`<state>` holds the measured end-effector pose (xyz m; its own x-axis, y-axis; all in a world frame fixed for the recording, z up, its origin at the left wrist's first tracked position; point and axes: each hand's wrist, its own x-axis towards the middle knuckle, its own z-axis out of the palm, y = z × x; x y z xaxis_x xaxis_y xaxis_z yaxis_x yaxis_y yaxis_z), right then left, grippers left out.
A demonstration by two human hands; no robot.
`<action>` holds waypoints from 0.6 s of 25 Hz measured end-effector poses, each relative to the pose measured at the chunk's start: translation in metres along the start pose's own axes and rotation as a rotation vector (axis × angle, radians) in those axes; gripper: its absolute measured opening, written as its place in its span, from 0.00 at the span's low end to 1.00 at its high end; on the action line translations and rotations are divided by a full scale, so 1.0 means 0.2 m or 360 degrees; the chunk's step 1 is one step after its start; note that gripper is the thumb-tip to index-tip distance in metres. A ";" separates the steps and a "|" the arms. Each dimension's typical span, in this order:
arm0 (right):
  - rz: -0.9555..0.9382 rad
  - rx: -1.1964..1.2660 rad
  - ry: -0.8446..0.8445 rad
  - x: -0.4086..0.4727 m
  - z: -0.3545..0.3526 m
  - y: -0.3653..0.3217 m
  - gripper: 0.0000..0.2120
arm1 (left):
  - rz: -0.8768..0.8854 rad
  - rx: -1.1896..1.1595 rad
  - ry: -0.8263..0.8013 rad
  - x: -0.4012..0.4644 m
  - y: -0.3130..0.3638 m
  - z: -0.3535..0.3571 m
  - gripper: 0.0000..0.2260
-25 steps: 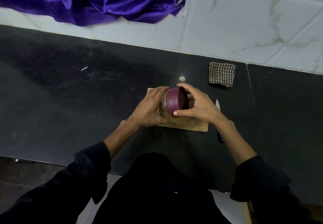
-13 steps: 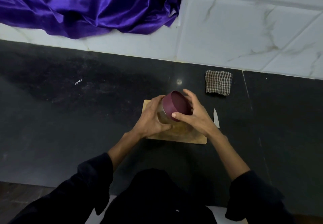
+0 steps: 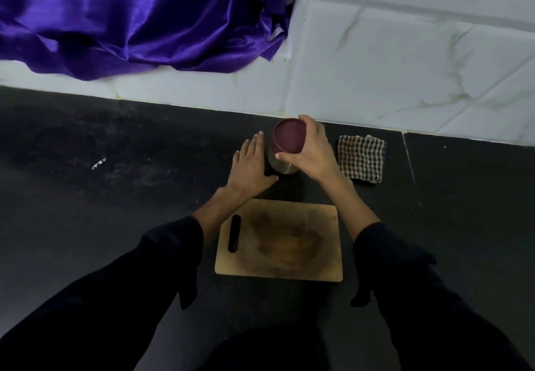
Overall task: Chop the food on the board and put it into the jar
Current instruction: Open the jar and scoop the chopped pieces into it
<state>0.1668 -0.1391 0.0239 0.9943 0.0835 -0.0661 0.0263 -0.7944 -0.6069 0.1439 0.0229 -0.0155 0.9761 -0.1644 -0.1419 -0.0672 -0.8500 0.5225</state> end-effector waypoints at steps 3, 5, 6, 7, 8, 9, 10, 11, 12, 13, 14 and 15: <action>0.0005 -0.0096 -0.0016 0.12 0.06 0.02 0.48 | 0.0008 0.0140 -0.0110 0.09 -0.05 -0.01 0.49; 0.0006 -0.0108 -0.0009 0.15 0.09 0.03 0.47 | -0.0002 0.0172 -0.0144 0.11 -0.08 -0.02 0.48; 0.0000 -0.0102 -0.0004 0.16 0.09 0.03 0.47 | -0.0005 0.0179 -0.0161 0.11 -0.10 -0.02 0.48; -0.0007 -0.0092 -0.0012 0.16 0.09 0.03 0.48 | -0.0012 0.0182 -0.0185 0.11 -0.10 -0.03 0.47; -0.0017 -0.0092 -0.0029 0.15 0.09 0.04 0.49 | -0.0020 0.0188 -0.0210 0.10 -0.11 -0.03 0.46; -0.0023 -0.0098 -0.0053 0.14 0.08 0.04 0.50 | -0.0029 0.0201 -0.0236 0.08 -0.10 -0.03 0.45; -0.0017 -0.0099 -0.0070 0.12 0.07 0.04 0.52 | -0.0039 0.0217 -0.0258 0.04 -0.10 -0.04 0.43; -0.0005 -0.0082 -0.0071 0.09 0.06 0.05 0.52 | -0.0042 0.0230 -0.0254 0.00 -0.10 -0.04 0.39; 0.0002 -0.0044 -0.0051 0.05 0.05 0.05 0.51 | -0.0031 0.0228 -0.0199 -0.05 -0.09 -0.05 0.34; 0.0007 -0.0001 -0.0017 0.00 0.03 0.06 0.48 | -0.0003 0.0211 -0.0090 -0.10 -0.09 -0.06 0.27; 0.0008 0.0025 0.0025 -0.07 0.01 0.06 0.45 | 0.0037 0.0180 0.0052 -0.17 -0.07 -0.06 0.20; 0.0017 0.0030 0.0057 -0.15 -0.01 0.08 0.40 | 0.0070 0.0137 0.0183 -0.24 -0.05 -0.07 0.14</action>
<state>0.1383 -0.1550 0.0185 0.9976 0.0531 -0.0443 0.0141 -0.7834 -0.6213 0.1008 0.0464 -0.0029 0.9887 -0.1482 -0.0208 -0.1230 -0.8838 0.4515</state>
